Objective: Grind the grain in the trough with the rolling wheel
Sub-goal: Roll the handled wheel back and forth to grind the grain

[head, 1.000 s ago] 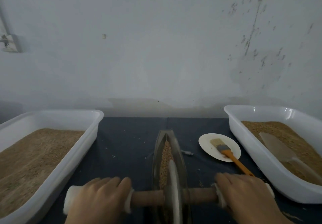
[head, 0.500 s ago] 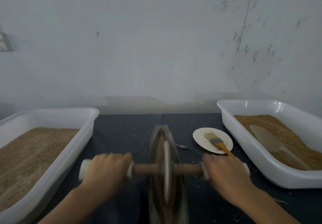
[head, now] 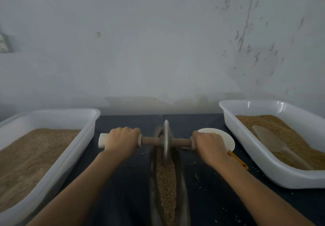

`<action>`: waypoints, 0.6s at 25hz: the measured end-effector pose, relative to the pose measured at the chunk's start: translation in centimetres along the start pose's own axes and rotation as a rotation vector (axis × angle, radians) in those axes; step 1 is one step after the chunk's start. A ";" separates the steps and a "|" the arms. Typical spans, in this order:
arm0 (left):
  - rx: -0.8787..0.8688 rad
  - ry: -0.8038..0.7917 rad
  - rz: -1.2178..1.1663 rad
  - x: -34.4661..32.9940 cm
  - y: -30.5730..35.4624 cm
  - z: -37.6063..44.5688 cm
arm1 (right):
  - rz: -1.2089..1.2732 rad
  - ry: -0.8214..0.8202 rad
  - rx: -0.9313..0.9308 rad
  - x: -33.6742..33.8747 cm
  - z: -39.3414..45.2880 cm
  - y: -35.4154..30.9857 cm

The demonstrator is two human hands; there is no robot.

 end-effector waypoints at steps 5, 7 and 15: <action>-0.122 0.097 -0.222 -0.2 0.8 -9.5 | 0.058 0.077 0.183 0.5 -8.0 -0.9; -0.057 0.047 -0.277 -0.9 -0.1 -11.9 | 0.132 0.222 0.244 2.0 -10.4 -1.1; 0.022 -0.124 -0.157 -0.8 -0.3 -2.9 | -0.034 0.041 0.090 0.9 -1.9 -1.3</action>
Point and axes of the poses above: each hand's wrist, its own z-axis towards the middle knuckle, its own x-axis out of the back of the hand, y = z × x, the point moved 8 cm from there along z, towards the middle knuckle, and after that the axes turned 2 degrees about -y, right-handed, at the moved point
